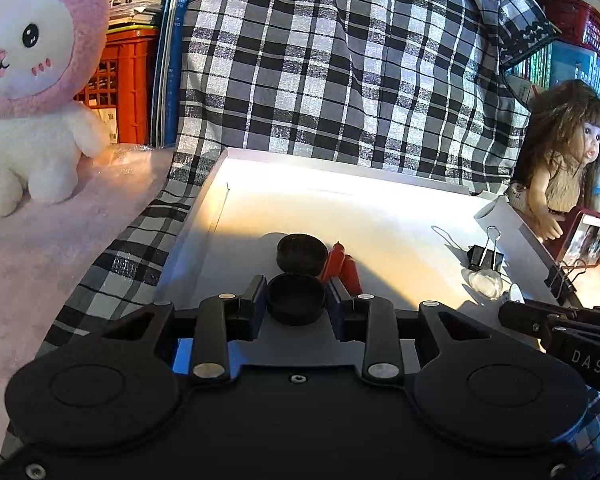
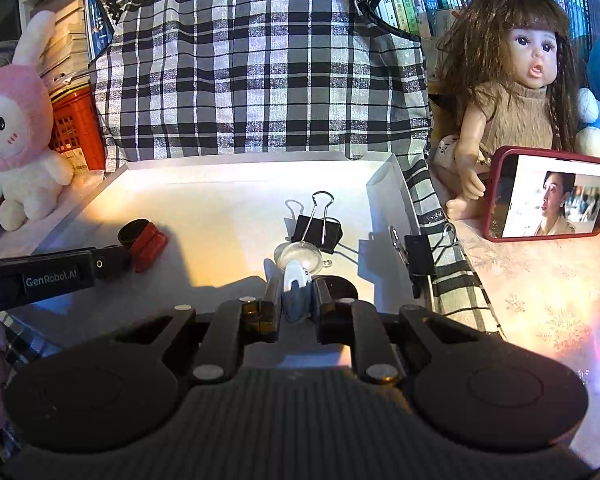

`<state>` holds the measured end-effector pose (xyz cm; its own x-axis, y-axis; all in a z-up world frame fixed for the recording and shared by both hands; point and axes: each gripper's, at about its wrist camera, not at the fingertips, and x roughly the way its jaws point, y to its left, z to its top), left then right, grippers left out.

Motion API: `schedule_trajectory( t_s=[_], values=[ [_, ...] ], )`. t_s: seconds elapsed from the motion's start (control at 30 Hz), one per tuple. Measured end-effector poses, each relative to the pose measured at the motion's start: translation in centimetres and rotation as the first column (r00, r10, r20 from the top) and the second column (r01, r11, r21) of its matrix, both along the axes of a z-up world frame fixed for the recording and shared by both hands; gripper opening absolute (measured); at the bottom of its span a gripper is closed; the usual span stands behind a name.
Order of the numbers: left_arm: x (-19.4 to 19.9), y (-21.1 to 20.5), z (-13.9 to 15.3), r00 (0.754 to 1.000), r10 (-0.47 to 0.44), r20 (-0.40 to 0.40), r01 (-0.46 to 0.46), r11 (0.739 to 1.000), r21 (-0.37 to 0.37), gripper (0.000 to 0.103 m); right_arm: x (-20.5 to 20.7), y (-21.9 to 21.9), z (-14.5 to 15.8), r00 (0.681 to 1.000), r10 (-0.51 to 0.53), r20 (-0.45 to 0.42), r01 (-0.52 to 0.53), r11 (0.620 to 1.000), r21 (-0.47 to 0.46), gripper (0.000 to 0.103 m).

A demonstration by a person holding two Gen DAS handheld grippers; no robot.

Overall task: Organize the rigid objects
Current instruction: 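Carry the clip with the right tool while the left tool lowers the black cap into the box, then open the right tool to drop the clip while the left tool releases the black cap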

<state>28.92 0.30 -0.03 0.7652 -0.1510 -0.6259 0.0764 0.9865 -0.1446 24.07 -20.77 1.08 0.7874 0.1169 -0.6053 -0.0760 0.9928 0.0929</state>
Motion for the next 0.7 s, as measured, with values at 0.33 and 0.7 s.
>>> schedule_trajectory(
  t_s=[0.33,0.7],
  values=[
    [-0.2,-0.3,-0.2,1.0,-0.013,0.022,0.012,0.999,0.032,0.033,-0.2,0.0,0.1,1.0,-0.006,0.009,0.006,1.0,0.005,0.025],
    [-3.4,-0.5,2.0,0.997,-0.054,0.055,0.053,0.998,0.022,0.063,-2.6,0.0,1.0,0.999,0.004,0.051,-0.004,1.0,0.003,0.056]
  ],
)
